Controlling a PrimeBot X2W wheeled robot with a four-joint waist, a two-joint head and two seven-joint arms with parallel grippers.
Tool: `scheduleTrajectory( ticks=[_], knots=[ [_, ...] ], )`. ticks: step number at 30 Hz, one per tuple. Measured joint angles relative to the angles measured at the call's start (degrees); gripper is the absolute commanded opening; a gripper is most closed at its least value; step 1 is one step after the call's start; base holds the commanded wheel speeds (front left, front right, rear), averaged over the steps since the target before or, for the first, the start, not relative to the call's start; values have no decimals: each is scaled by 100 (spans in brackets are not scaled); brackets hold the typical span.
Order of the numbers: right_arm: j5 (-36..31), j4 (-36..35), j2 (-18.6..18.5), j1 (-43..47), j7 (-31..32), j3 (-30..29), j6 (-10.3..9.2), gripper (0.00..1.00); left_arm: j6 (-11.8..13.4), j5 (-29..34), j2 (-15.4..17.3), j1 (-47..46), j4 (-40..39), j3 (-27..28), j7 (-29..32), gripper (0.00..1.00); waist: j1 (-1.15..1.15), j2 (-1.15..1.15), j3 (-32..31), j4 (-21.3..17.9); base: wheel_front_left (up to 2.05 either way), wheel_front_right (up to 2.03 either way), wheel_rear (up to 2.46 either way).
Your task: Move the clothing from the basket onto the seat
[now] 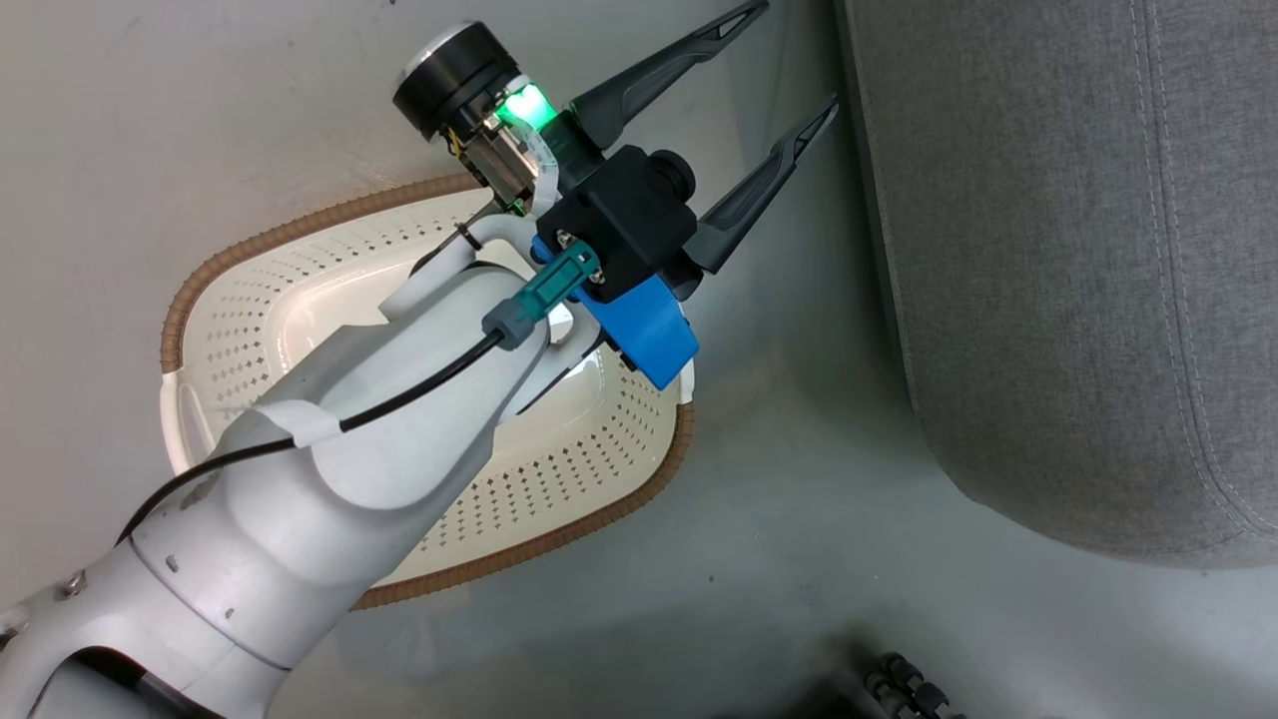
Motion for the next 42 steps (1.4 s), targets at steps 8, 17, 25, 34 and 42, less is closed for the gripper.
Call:
scheduleTrajectory(
  ticks=[8, 17, 25, 34, 42],
  knots=[
    [12, 285, 631, 710, 0, -337, 0, 0, 0, -13, -51, -53, 25, -37, 0, 100, -1, 0, 2, 70, 0, 0, 0],
    [48, 680, 1106, 1436, -2, -433, -1, 0, 2, -51, -98, -55, 67, -69, -27, 100, -1, 0, -96, 119, 0, 0, 0],
    [53, 1087, 1191, 1715, -10, -333, 0, 0, 8, -60, -104, -48, 99, -86, -52, 100, -1, 0, -231, 154, 0, 0, 0],
    [-1, 913, 1372, 2260, -10, -207, 0, 100, 76, -166, -69, 276, 175, -32, -69, 100, -1, 0, -681, 76, 0, 0, 0],
    [-94, 459, 1550, 3312, -11, -197, 0, 100, 193, -263, -65, 731, -3, 265, -77, 100, -1, 0, -1323, 45, 0, 0, 0]
  ],
)
